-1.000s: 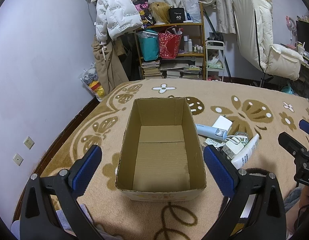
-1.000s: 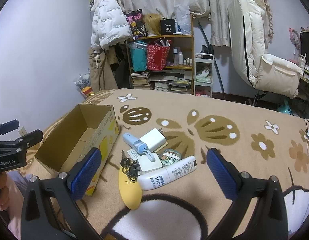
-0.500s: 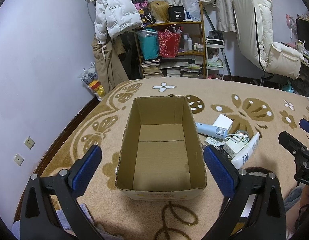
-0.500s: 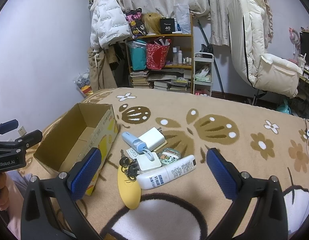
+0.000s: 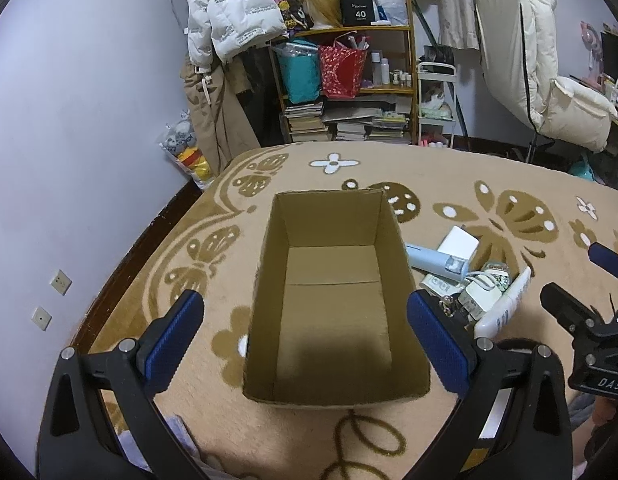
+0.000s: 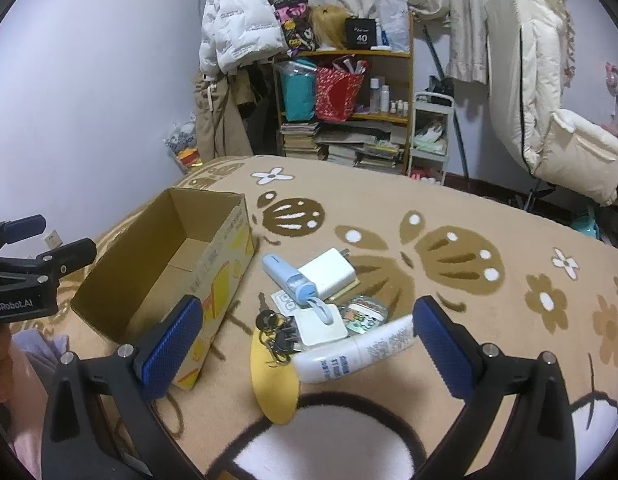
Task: Organize rigid objects
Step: 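Clamp the box wall with the left tool while the right grasps the blue device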
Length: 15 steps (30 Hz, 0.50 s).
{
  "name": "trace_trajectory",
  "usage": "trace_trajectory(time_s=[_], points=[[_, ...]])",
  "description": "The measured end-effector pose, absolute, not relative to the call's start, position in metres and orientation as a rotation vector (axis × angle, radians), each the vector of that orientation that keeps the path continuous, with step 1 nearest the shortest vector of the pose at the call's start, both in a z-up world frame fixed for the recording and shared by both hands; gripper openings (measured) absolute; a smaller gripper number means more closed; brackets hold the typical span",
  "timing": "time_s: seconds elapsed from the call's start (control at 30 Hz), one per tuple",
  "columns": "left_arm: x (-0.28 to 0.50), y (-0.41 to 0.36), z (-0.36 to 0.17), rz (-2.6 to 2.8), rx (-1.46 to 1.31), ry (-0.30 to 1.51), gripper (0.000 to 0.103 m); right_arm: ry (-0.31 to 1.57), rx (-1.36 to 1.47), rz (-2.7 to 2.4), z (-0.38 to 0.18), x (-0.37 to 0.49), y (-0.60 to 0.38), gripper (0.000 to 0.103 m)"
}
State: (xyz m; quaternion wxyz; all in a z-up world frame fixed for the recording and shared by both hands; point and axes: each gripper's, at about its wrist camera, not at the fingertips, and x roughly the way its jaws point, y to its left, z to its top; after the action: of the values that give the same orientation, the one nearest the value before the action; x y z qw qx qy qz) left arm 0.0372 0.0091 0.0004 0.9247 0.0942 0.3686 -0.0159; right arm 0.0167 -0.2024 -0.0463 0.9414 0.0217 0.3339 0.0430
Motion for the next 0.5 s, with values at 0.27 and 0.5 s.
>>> trace_trajectory(time_s=[0.27,0.5], points=[[0.083,0.025,0.004,-0.025,0.19,0.858,0.101,0.73,0.021,0.125,-0.046,0.057,-0.195,0.103],[0.127,0.04,-0.014,-0.025,0.163,0.954,0.101,0.786,0.018,0.16,-0.062,0.108,-0.186,0.103]])
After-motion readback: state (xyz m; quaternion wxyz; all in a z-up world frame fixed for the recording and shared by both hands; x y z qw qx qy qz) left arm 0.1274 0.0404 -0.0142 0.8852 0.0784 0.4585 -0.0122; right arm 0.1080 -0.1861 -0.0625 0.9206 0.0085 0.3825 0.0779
